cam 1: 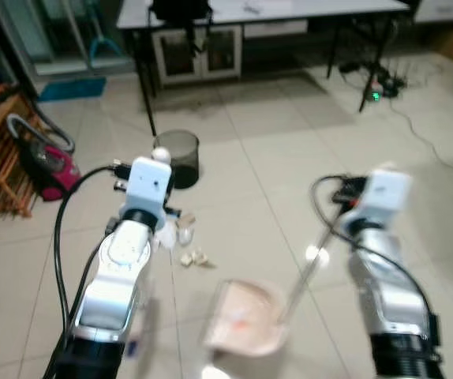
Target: Sweep floor
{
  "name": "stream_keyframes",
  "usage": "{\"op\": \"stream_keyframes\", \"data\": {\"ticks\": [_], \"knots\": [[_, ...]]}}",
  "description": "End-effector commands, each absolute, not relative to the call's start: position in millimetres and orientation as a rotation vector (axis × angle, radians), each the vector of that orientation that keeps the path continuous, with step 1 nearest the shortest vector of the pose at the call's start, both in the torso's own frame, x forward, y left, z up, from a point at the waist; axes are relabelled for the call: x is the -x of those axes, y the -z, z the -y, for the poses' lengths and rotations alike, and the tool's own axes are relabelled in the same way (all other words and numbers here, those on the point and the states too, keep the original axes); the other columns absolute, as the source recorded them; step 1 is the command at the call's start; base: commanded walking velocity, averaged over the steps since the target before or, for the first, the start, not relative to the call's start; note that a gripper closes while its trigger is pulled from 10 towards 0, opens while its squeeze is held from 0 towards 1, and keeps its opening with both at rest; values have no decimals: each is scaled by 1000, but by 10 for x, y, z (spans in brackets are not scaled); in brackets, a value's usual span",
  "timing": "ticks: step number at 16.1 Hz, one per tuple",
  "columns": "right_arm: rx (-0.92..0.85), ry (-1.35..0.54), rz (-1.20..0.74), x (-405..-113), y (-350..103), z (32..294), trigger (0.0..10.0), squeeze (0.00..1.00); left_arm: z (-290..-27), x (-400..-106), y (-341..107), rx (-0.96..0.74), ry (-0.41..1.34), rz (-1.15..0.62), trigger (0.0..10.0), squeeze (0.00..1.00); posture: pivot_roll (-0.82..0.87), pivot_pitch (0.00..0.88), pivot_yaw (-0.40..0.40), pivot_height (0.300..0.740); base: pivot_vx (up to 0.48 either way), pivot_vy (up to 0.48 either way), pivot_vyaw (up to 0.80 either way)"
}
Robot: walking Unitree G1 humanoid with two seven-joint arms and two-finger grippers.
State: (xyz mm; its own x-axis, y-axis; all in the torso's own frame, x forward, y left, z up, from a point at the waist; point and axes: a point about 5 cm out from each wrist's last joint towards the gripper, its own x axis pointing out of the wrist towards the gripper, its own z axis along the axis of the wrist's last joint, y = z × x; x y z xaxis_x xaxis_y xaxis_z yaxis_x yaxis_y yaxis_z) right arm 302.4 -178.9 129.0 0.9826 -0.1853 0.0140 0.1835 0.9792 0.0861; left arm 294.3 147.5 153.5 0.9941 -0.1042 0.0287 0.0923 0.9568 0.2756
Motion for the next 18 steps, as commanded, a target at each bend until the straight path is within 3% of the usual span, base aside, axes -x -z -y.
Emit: {"op": "stream_keyframes", "data": {"ticks": [1, 18], "knots": [[-101, 165, 105, -3065, -1454, 1694, 10000, 0, -1540, -2966, -1631, -307, 76, 84, 10000, 0, -35, 0, 7, 740, 296, 0, 0], [-116, 163, 163, -3077, -1462, 1714, 10000, 0, -1595, -2965, -1607, -304, 32, 109, 10000, 0, -37, 0, 3, 740, 300, 0, 0]]}}
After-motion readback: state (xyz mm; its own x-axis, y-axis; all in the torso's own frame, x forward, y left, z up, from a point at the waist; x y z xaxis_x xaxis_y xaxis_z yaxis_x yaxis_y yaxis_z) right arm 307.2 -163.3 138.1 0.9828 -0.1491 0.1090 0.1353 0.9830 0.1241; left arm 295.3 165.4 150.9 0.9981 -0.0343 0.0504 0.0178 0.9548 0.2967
